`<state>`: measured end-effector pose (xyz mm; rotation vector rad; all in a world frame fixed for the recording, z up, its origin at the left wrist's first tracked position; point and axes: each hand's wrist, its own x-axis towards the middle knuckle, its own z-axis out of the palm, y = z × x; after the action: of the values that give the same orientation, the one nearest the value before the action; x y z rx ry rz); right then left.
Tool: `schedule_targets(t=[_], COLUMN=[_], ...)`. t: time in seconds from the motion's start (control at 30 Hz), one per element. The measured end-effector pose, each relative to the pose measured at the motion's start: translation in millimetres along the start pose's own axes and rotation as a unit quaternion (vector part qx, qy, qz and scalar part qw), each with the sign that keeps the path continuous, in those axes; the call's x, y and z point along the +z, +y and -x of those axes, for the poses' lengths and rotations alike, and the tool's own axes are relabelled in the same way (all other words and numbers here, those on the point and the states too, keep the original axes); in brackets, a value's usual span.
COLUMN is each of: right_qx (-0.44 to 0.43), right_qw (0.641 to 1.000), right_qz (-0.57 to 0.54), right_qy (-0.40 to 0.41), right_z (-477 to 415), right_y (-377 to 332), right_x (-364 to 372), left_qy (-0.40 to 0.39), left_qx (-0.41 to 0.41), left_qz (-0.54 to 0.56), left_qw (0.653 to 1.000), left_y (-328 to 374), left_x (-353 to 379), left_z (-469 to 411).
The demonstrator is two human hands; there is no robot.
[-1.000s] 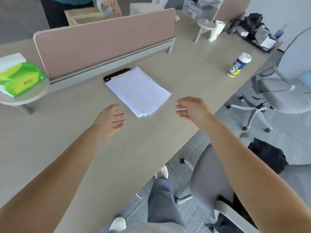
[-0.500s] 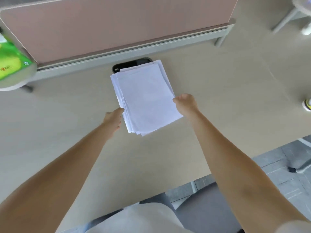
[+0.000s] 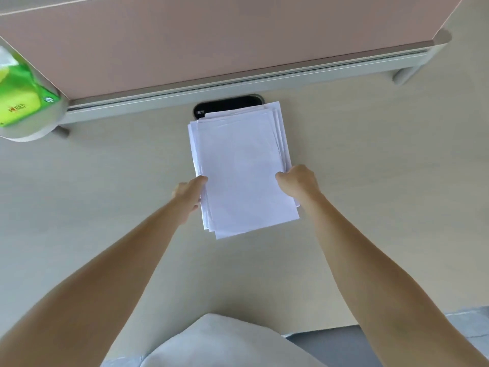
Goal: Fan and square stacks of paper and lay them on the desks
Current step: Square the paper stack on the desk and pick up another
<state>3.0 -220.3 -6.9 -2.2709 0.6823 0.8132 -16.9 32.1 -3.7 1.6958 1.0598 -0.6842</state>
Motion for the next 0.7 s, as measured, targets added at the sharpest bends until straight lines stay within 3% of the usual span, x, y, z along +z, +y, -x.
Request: schedule_targets(t=[0.27, 0.57, 0.7], right_qx=[-0.001, -0.015, 0.021], right_qw=[0.999, 0.999, 0.995], right_qz=[-0.013, -0.035, -0.078], right_qy=[-0.034, -0.018, -0.054], right_z=[-19.9, -20.5, -19.3], right_y=[-4.4, -7.0, -8.6], right_x=[-9.1, 3.3, 4.9], left_qy=[0.019, 0.055, 0.048], left_qx=[-0.005, 0.031, 0.001], left_qz=[-0.019, -0.112, -0.081], left_qw=[1.000, 0.992, 0.996], left_y=[2.6, 10.6, 15.6], left_x=[0.1, 23.7, 23.5], left_z=[-21.7, -27.7, -27.5])
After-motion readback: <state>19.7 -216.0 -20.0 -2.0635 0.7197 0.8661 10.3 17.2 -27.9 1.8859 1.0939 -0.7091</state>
